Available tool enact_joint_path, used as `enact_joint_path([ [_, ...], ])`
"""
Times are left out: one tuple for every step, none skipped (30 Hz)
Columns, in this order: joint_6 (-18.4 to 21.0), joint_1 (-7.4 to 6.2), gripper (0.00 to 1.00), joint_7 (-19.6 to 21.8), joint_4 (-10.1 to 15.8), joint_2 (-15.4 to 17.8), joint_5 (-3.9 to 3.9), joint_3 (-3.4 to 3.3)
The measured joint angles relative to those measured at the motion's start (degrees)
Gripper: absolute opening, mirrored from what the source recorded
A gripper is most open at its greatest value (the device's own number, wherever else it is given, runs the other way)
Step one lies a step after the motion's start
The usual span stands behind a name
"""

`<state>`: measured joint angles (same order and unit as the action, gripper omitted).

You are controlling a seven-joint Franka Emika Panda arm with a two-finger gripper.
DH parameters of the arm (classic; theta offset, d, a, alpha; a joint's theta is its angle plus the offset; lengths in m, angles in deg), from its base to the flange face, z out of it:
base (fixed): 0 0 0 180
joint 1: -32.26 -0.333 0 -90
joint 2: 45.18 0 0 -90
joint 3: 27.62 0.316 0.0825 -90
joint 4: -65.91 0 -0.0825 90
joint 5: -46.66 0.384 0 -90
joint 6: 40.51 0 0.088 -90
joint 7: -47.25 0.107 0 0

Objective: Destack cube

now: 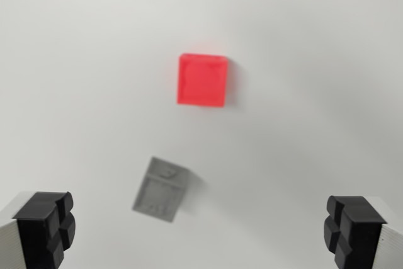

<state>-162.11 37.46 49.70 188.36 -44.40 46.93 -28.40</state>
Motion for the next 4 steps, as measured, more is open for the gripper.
enact_joint_path([
  [0.0,0.0,1.0,0.0,0.0,0.0,0.0,0.0],
  [0.0,0.0,1.0,0.0,0.0,0.0,0.0,0.0],
  [0.0,0.0,1.0,0.0,0.0,0.0,0.0,0.0],
  [0.0,0.0,1.0,0.0,0.0,0.0,0.0,0.0],
])
